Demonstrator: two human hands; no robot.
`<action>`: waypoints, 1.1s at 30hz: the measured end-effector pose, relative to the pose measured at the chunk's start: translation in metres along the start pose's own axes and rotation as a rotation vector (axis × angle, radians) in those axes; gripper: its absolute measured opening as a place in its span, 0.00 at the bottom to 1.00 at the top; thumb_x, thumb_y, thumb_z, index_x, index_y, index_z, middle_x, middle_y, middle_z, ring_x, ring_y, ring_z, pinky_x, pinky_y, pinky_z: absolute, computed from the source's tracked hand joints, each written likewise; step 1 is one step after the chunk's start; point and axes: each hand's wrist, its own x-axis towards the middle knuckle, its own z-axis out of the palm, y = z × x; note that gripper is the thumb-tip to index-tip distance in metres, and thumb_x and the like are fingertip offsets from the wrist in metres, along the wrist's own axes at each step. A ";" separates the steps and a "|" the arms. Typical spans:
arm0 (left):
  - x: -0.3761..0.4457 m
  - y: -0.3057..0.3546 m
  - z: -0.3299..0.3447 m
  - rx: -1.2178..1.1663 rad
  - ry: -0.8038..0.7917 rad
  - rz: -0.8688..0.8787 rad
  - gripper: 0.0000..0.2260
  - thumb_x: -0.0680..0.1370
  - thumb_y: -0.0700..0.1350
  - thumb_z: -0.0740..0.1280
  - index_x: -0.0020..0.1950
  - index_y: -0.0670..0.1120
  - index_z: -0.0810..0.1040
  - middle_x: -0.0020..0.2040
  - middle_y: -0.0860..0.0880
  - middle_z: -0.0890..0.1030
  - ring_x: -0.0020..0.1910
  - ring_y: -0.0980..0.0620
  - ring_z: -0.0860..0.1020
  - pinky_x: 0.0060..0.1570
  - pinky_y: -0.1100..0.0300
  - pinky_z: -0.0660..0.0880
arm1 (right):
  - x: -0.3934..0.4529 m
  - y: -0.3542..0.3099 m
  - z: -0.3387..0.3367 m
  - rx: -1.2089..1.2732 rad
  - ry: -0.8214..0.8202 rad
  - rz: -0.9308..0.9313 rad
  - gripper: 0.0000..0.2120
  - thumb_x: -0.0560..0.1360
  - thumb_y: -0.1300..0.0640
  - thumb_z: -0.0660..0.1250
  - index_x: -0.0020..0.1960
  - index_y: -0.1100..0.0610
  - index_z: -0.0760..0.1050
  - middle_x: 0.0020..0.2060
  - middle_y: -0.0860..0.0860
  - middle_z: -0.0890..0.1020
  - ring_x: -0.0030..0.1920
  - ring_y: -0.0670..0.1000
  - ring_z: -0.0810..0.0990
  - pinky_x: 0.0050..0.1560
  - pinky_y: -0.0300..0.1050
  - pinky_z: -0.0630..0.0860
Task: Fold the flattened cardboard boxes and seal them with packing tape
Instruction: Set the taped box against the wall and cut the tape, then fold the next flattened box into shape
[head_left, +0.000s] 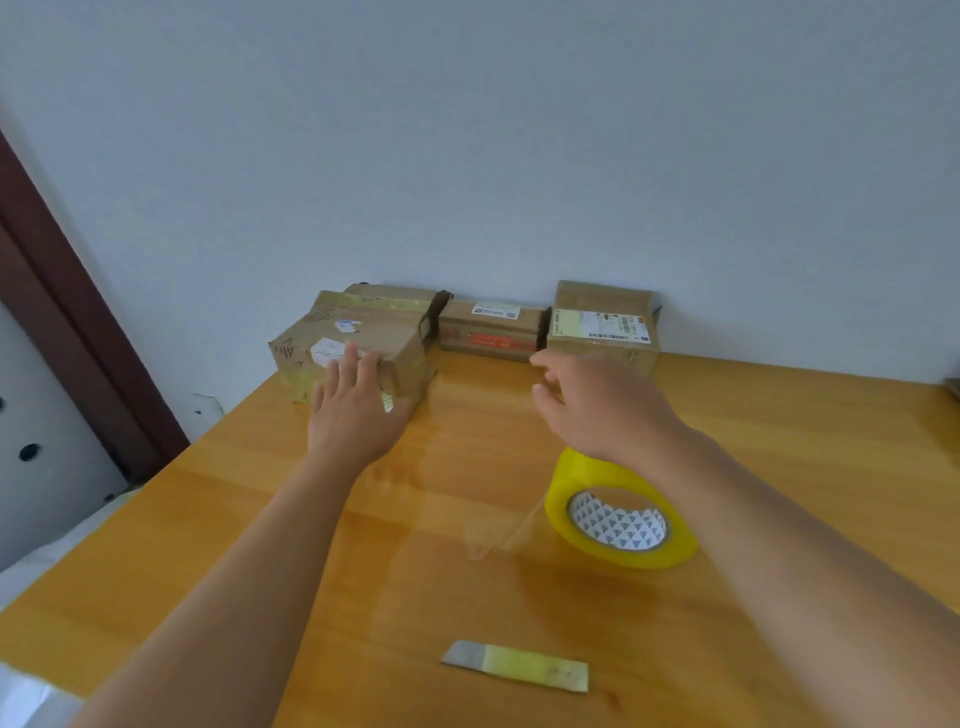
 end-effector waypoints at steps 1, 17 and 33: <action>0.000 0.003 0.001 0.006 0.000 -0.005 0.33 0.80 0.58 0.59 0.81 0.50 0.49 0.82 0.48 0.43 0.80 0.45 0.43 0.78 0.44 0.48 | -0.002 0.006 -0.002 0.006 0.004 0.015 0.20 0.82 0.49 0.57 0.73 0.51 0.68 0.58 0.52 0.82 0.55 0.57 0.81 0.52 0.54 0.79; -0.097 0.238 -0.012 -0.094 0.026 0.510 0.36 0.80 0.53 0.61 0.82 0.48 0.45 0.82 0.49 0.47 0.80 0.49 0.43 0.79 0.50 0.45 | -0.124 0.129 -0.061 0.005 0.045 0.284 0.22 0.81 0.51 0.58 0.74 0.53 0.66 0.68 0.54 0.75 0.69 0.56 0.69 0.60 0.53 0.74; -0.186 0.454 0.096 -0.058 -0.327 0.861 0.32 0.83 0.54 0.58 0.82 0.48 0.47 0.82 0.49 0.46 0.80 0.48 0.42 0.78 0.49 0.46 | -0.253 0.329 -0.082 -0.094 0.111 0.665 0.25 0.81 0.49 0.60 0.76 0.55 0.63 0.75 0.54 0.66 0.79 0.58 0.53 0.74 0.56 0.61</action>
